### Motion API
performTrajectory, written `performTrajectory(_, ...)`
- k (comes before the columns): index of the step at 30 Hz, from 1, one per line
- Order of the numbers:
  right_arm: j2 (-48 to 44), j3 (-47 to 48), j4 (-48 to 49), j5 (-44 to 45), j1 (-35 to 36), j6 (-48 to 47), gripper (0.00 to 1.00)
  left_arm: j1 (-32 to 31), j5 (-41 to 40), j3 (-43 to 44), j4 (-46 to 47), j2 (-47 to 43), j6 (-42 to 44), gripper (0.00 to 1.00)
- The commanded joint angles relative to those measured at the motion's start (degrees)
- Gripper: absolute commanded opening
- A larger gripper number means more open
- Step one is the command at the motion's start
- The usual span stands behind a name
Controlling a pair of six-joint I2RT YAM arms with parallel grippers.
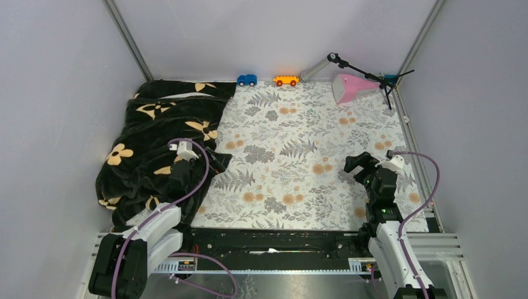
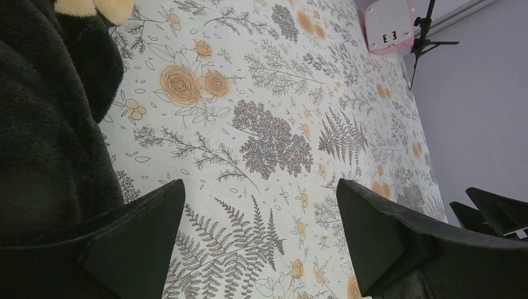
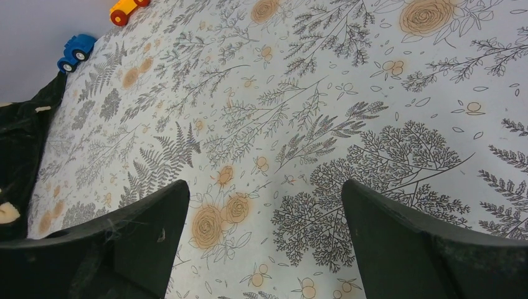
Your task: Remove the pillowcase from the pillow
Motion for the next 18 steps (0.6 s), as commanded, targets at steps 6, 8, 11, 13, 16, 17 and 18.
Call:
performTrajectory(6, -3.75, -1.76, 1.17, 3.13, 0.35, 3.40, 1.00, -4.11, -7.65, 2.98, -0.41, -3.98, 4.84, 0.99)
performTrajectory(8, -4.80, -2.26, 1.30, 2.79, 0.35, 3.88, 1.00, -8.93, -17.92, 6.11, -7.30, -5.30, 6.02, 0.99)
performTrajectory(11, -5.25, -2.72, 1.89, 2.33, 0.34, 4.34, 1.00, -18.57, -37.52, 14.62, -18.16, -3.91, 9.31, 0.99)
performTrajectory(13, -4.77, -2.94, 2.53, 2.13, 0.36, 4.79, 1.00, -22.87, -49.28, 20.61, -24.61, -1.26, 10.87, 0.99)
performTrajectory(16, -3.89, -2.72, 2.67, 1.99, 0.35, 4.88, 1.00, -23.62, -59.17, 27.33, -29.66, 3.86, 11.92, 0.99)
performTrajectory(17, -3.67, -2.68, 2.80, 1.91, 0.34, 4.84, 1.00, -23.14, -61.63, 28.39, -29.90, 5.49, 12.00, 0.99)
performTrajectory(18, -3.63, -2.65, 2.84, 1.89, 0.36, 4.88, 1.00, -21.49, -61.53, 29.53, -30.01, 6.90, 12.27, 0.99)
